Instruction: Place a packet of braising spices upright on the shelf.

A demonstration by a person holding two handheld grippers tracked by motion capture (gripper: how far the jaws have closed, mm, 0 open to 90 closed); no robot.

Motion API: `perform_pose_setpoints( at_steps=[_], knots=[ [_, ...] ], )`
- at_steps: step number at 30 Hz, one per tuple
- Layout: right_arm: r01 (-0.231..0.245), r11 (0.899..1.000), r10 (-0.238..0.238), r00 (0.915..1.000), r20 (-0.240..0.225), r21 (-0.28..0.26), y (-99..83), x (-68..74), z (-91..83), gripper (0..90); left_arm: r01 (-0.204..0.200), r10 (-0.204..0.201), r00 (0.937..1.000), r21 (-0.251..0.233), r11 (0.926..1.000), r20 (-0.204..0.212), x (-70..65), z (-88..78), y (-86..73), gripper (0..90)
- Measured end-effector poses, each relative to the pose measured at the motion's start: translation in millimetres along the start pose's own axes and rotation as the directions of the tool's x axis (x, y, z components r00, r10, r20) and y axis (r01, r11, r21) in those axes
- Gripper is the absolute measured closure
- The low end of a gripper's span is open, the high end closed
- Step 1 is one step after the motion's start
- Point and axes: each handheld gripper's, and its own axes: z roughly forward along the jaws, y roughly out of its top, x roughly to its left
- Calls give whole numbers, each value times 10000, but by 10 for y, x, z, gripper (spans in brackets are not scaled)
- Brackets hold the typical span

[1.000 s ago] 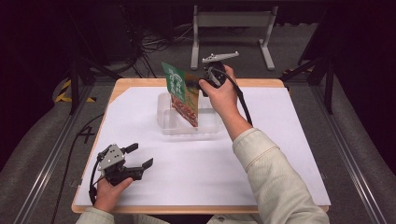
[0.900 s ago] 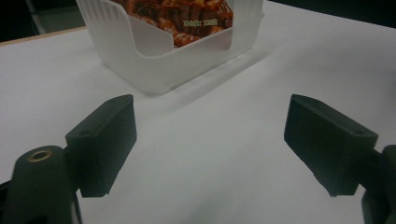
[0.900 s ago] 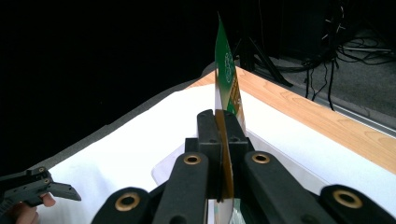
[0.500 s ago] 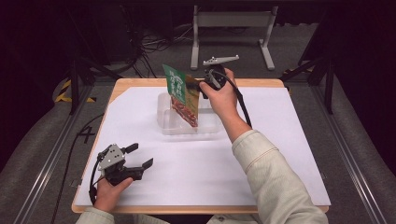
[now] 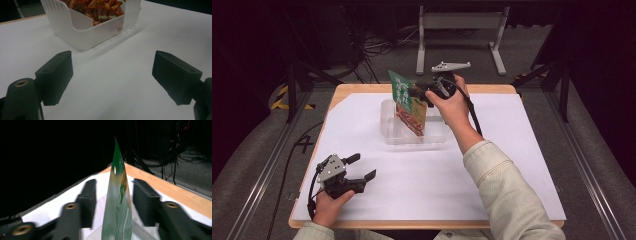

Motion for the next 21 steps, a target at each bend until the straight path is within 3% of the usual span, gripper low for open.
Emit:
perform_pose_setpoints(
  at_steps=[6, 12, 21],
  knots=[
    [283, 9981, -290, 9995, -119, -539, 16, 20, -21, 364, -10, 10, 10000, -6, 10000, 6, -1, 0, 1, 177],
    [528, 9950, -550, 9982, -236, -853, 46, 54, -104, 340, -9, 9, 10000, 14, 10000, 1, -2, 1, -1, 177],
    [1104, 9831, -1177, 9922, -421, -1460, 65, 129, -398, 322, -62, 62, 10000, 13, 10000, 38, -7, 17, 6, 177]
  ],
)
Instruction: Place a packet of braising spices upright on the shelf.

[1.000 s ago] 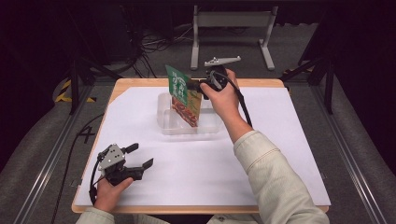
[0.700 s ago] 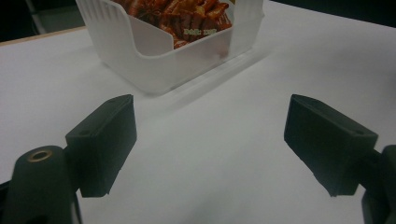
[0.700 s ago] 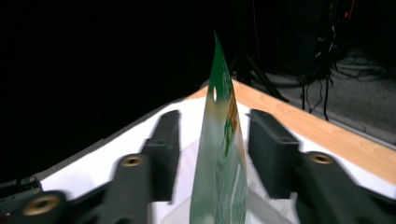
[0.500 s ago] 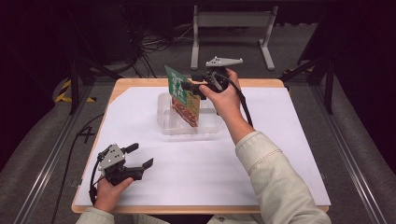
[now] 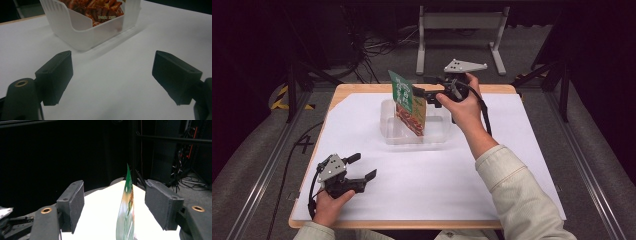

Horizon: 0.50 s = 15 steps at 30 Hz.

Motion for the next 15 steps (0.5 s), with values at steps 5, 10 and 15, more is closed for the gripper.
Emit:
perform_pose_setpoints(
  at_steps=[5, 10, 15],
  knots=[
    [300, 9994, -301, 9995, -9, -172, -6, 18, -218, 315, 34, -34, 10000, -37, 10000, -68, 5, -25, -3, 177],
    [520, 9986, -520, 9986, 37, -92, -41, 28, -438, 308, -15, 15, 10000, -2, 10000, -73, -8, -23, -2, 177],
    [639, 9979, -638, 9978, 186, -90, -86, 20, -660, 299, 12, -12, 10000, -3, 10000, -68, -1, -18, 0, 177]
  ],
)
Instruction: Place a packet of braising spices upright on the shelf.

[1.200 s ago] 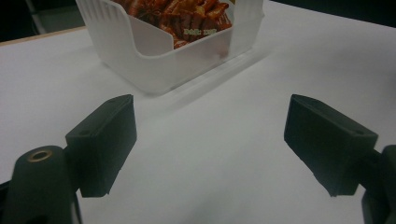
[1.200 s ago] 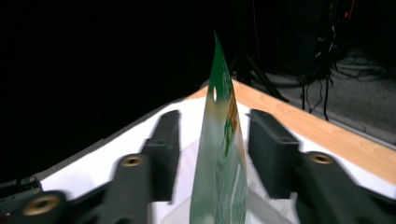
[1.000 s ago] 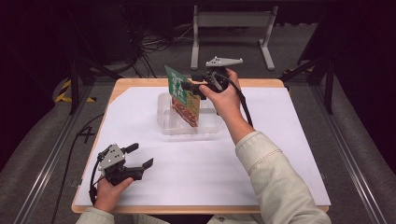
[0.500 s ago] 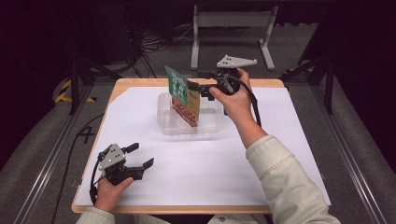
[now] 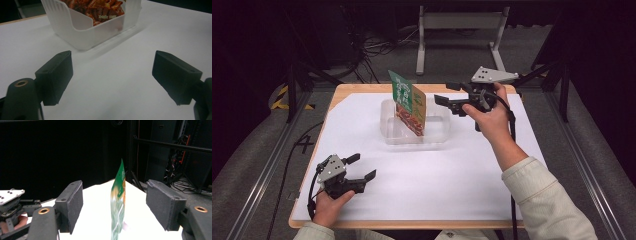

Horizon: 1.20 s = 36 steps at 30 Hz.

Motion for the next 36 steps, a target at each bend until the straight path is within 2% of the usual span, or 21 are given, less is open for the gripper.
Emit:
perform_pose_setpoints(
  at_steps=[4, 9, 14, 24, 30, 36],
  knots=[
    [57, 10000, -57, 10000, 70, 14, -54, 2, -177, 294, -36, 36, 10000, 23, 10000, 1, -7, 4, 5, 177],
    [334, 9987, -346, 9989, 308, 386, -132, 11, -401, 287, -22, 22, 10000, 20, 10000, -4, -3, 6, 2, 177],
    [315, 9987, -331, 9987, 378, 407, -205, 18, -613, 275, -36, 36, 10000, 52, 10000, -36, -5, 3, 3, 177],
    [288, 9985, -316, 9977, 604, 466, -408, 62, -847, 269, -22, 22, 10000, 44, 10000, -49, -8, -3, 2, 177],
    [688, 9962, -723, 9952, 665, 532, -668, 151, -997, 268, 6, -6, 10000, -7, 10000, 40, -16, -5, 5, 176],
    [760, 9947, -812, 9939, 752, 696, -928, 212, -1075, 264, -39, 39, 10000, -82, 10000, 49, -18, -12, 9, 175]
  ],
)
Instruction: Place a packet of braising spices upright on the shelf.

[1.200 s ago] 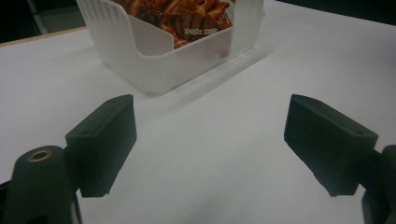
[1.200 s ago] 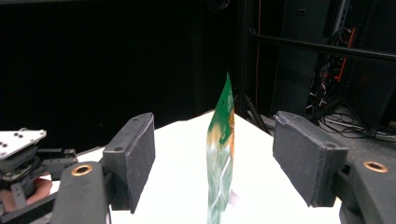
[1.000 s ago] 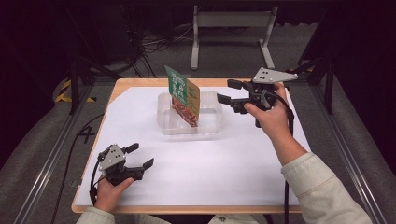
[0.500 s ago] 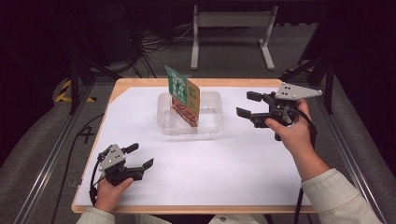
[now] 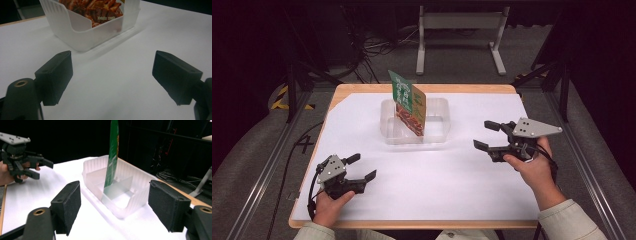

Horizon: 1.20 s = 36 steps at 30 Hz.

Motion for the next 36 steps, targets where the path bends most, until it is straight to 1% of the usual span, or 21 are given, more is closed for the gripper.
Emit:
perform_pose_setpoints(
  at_steps=[2, 5, 6, 7, 12, 17, 21, 25, 26, 28, 29, 31, 33, 34, 36],
  knots=[
    [5, 10000, -5, 10000, 12, -39, -67, 10, -28, 262, -40, 40, 10000, -44, 10000, 45, -6, -4, 4, 174],
    [29, 9996, -29, 10000, -5, -276, -187, 33, -84, 256, -132, 136, 9995, -148, 9998, 278, -25, -4, 13, 170],
    [29, 9996, -29, 10000, -5, -276, -187, 33, -84, 256, -132, 136, 9995, -148, 9998, 278, -25, -4, 13, 169],
    [5, 9995, -3, 10000, 71, -313, -273, 48, -109, 253, -139, 146, 9992, -205, 9997, 374, -29, -5, 16, 167],
    [-102, 9998, 106, 9997, 233, -156, -472, 57, -136, 251, -4, 20, 9986, -298, 9996, 535, -30, -20, 21, 160],
    [-374, 9993, 375, 9986, 369, -22, -649, 51, -149, 241, -38, 62, 9978, -365, 9993, 656, -34, -25, 26, 155],
    [-548, 9984, 541, 9972, 517, 119, -799, 58, -147, 239, -68, 90, 9980, -345, 9994, 630, -29, -27, 26, 154],
    [-575, 9977, 550, 9962, 676, 363, -912, 77, -130, 239, -32, 55, 9980, -371, 9993, 630, -32, -30, 28, 154],
    [-561, 9975, 531, 9961, 698, 419, -931, 82, -127, 239, 33, -9, 9980, -380, 9993, 634, -38, -30, 25, 154],
    [-588, 9969, 549, 9958, 729, 522, -980, 91, -120, 239, -32, 54, 9981, -359, 9994, 606, -25, -30, 25, 155],
    [-681, 9961, 642, 9957, 675, 568, -1011, 96, -110, 239, -20, 42, 9982, -373, 9993, 601, -24, -28, 24, 155],
    [-647, 9952, 595, 9956, 722, 731, -1052, 107, -96, 239, -17, 39, 9981, -368, 9993, 617, -27, -26, 25, 154],
    [-771, 9942, 720, 9951, 684, 747, -1082, 118, -87, 239, 14, 8, 9980, -343, 9994, 632, -32, -22, 24, 155],
    [-723, 9946, 670, 9952, 718, 751, -1090, 118, -85, 239, -1, 23, 9981, -358, 9994, 623, -30, -20, 25, 155],
    [-798, 9942, 742, 9942, 779, 725, -1113, 123, -84, 239, 2, 19, 9981, -350, 9994, 613, -27, -19, 26, 155]
  ],
)
